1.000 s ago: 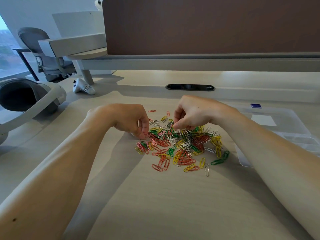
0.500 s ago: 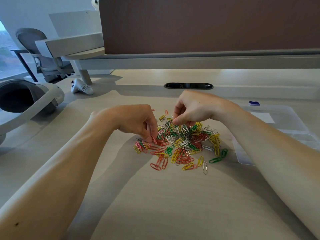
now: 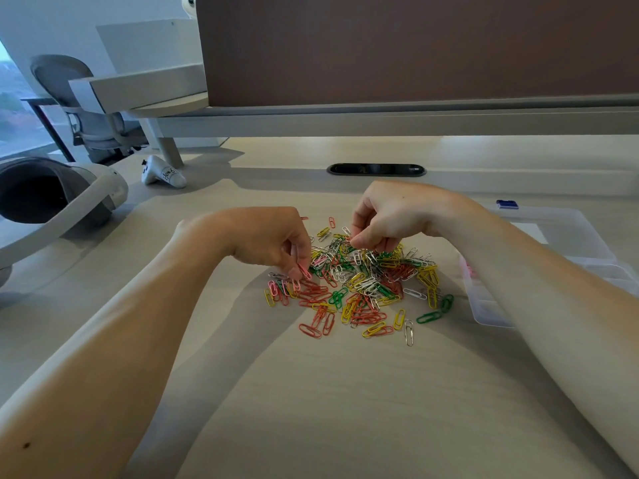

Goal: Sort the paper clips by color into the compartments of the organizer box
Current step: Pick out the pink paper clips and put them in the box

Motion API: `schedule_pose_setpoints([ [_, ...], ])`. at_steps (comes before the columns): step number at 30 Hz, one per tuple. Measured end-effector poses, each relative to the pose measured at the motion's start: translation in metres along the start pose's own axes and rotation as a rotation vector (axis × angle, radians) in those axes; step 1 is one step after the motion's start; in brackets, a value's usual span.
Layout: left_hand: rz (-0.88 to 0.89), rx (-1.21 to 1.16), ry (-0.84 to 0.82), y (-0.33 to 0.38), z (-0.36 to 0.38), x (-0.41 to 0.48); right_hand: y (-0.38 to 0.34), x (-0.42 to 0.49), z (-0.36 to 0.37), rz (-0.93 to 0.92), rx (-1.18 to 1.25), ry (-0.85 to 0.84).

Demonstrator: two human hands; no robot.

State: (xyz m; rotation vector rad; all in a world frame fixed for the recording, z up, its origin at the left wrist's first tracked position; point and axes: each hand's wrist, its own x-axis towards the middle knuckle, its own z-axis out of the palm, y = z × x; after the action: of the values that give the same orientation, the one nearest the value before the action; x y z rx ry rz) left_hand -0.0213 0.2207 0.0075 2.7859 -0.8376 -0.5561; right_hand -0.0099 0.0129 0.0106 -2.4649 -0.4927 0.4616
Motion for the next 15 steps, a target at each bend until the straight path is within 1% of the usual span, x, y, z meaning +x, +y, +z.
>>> schedule_pose_setpoints([
  [7, 0.004, -0.069, -0.048, 0.0000, 0.0037, 0.0008, 0.0007, 0.0000, 0.0011, 0.018, 0.059, -0.025],
  [11, -0.020, 0.002, -0.072, 0.0022, 0.0042, 0.0019, 0.0016, 0.0008, 0.0020, 0.028, 0.050, -0.009],
  [15, -0.033, 0.068, -0.081, 0.0040, 0.0084, 0.0038, 0.0034, 0.0008, 0.0014, 0.027, 0.113, -0.039],
])
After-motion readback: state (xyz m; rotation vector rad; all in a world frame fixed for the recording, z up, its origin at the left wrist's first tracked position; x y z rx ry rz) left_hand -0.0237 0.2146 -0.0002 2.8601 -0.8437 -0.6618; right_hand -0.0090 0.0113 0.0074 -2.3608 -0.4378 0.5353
